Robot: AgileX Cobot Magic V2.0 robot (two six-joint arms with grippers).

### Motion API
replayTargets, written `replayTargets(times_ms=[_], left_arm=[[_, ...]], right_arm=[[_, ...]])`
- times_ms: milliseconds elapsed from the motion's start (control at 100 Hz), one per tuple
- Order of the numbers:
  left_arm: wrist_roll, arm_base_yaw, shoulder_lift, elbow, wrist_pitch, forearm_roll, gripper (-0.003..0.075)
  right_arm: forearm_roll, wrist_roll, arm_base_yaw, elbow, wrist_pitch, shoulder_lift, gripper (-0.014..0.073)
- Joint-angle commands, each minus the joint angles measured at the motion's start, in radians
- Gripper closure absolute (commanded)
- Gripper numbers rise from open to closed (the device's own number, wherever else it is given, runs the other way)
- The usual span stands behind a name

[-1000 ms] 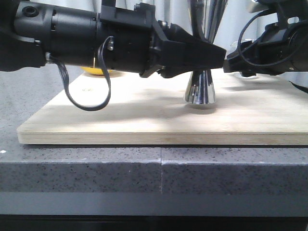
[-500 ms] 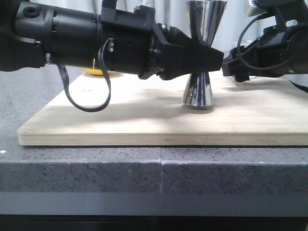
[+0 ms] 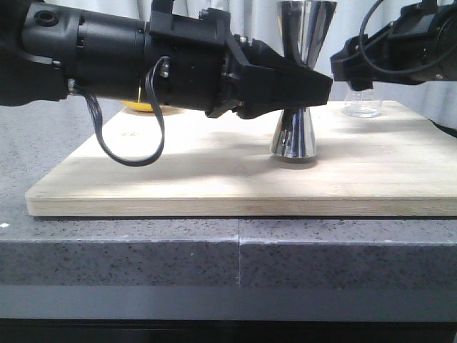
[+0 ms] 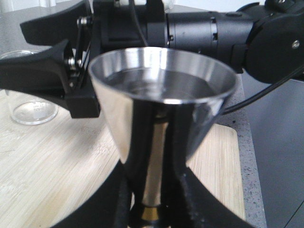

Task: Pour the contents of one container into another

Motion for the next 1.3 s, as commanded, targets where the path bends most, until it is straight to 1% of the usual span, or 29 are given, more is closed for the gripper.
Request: replayTargets(times_ms=[0, 320, 430, 580, 780, 1030, 1290], left_arm=[[-0.007, 0.000, -0.059, -0.025, -0.072, -0.048, 0.0741], [-0.005, 0.006, -0.059, -0.025, -0.072, -0.056, 0.0741], [-0.005, 0.034, -0.059, -0.026, -0.072, -0.056, 0.0741], [-0.005, 0.082, -0.059, -0.026, -0.109, -0.063, 0.0741], [0.003, 0.141, -0.059, -0.038, -0.134, -0.078, 0.0741], [0.005, 0.156, -0.059, -0.080, -0.134, -0.061, 0.0741], [0.031, 0.158, -0.059, -0.080, -0.108, -0.040, 0.0741]], right_arm=[[-0.012, 0.002, 0.012, -0.022, -0.074, -0.061, 0.0088], [-0.004, 0.002, 0.061, -0.024, -0.079, -0.193, 0.0088], [-0.002, 0.002, 0.061, -0.024, -0.079, -0.273, 0.0088], [-0.002, 0.002, 0.061, -0.024, -0.074, -0.381, 0.0088], [-0.002, 0.002, 0.061, -0.024, -0.023, -0.497, 0.0088], [-0.002, 0.002, 0.061, -0.024, 0.037, -0.544, 0.0088], [-0.002, 0.002, 0.061, -0.024, 0.047, -0.547, 0.0088]])
